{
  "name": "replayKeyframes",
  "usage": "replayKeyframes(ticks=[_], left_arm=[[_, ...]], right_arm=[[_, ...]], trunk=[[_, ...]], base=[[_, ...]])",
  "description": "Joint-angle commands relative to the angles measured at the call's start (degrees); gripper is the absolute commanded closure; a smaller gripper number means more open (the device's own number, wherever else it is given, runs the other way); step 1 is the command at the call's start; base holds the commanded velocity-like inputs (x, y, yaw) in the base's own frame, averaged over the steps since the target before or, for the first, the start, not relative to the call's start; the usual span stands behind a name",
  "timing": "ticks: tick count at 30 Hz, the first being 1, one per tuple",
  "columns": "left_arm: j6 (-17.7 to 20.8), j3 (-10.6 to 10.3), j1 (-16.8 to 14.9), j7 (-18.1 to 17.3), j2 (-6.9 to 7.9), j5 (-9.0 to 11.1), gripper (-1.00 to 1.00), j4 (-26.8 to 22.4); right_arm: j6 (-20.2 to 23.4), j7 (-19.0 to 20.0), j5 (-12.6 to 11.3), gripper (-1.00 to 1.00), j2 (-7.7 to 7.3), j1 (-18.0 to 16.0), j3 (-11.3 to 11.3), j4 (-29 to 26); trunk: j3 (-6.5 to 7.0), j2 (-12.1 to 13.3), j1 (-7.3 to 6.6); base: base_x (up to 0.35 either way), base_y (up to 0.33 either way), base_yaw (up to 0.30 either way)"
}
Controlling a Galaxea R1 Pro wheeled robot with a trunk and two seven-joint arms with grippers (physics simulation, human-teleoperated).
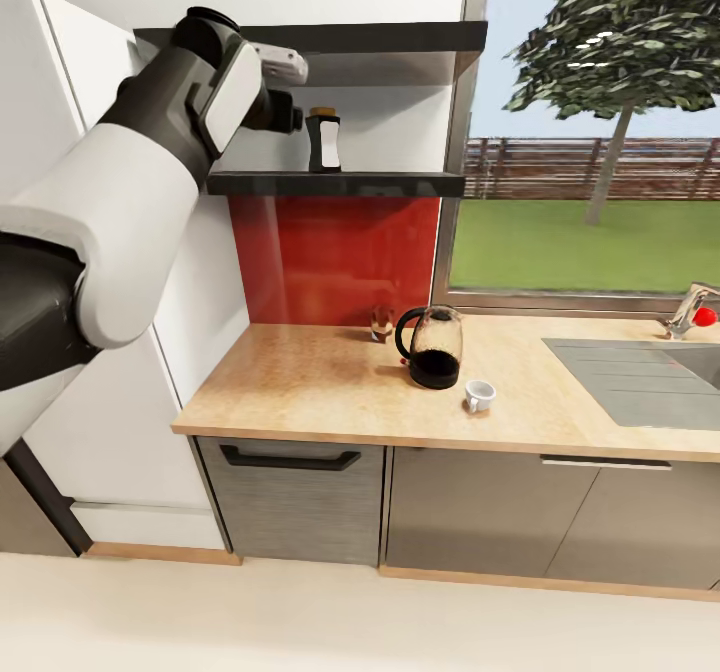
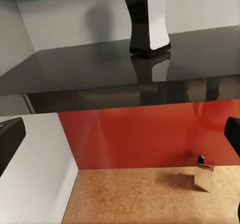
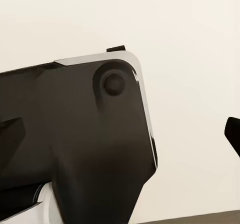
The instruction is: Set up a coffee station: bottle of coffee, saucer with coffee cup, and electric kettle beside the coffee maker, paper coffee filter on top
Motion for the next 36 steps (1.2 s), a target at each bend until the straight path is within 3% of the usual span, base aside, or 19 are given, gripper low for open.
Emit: replayKeyframes(ticks=[1, 15, 36], left_arm=[[0.14, -0.37, 0.24, 0.49, 0.05, 0.6, -1.0, -0.22], [-0.12, -0.26, 1.19, 0.72, -0.02, 0.73, -1.0, -1.95], [-0.2, -0.25, 1.26, 0.53, -0.03, 0.74, -1.0, -2.07]], right_arm=[[-0.16, -0.01, -0.25, -1.0, 0.02, -0.03, -0.11, -0.01], [-0.16, -0.01, -0.25, -1.0, 0.0, -0.04, -0.11, 0.07], [-0.16, -0.1, -0.22, -1.0, -0.55, -0.01, -0.11, 0.18]], trunk=[[-0.13, -0.13, 0.03], [-0.13, -0.13, 0.03], [-0.13, -0.13, 0.03]], base=[[0.0, 0.0, 0.0], [0.026, 0.0, 0.0], [0.32, 0.038, 0.0]])
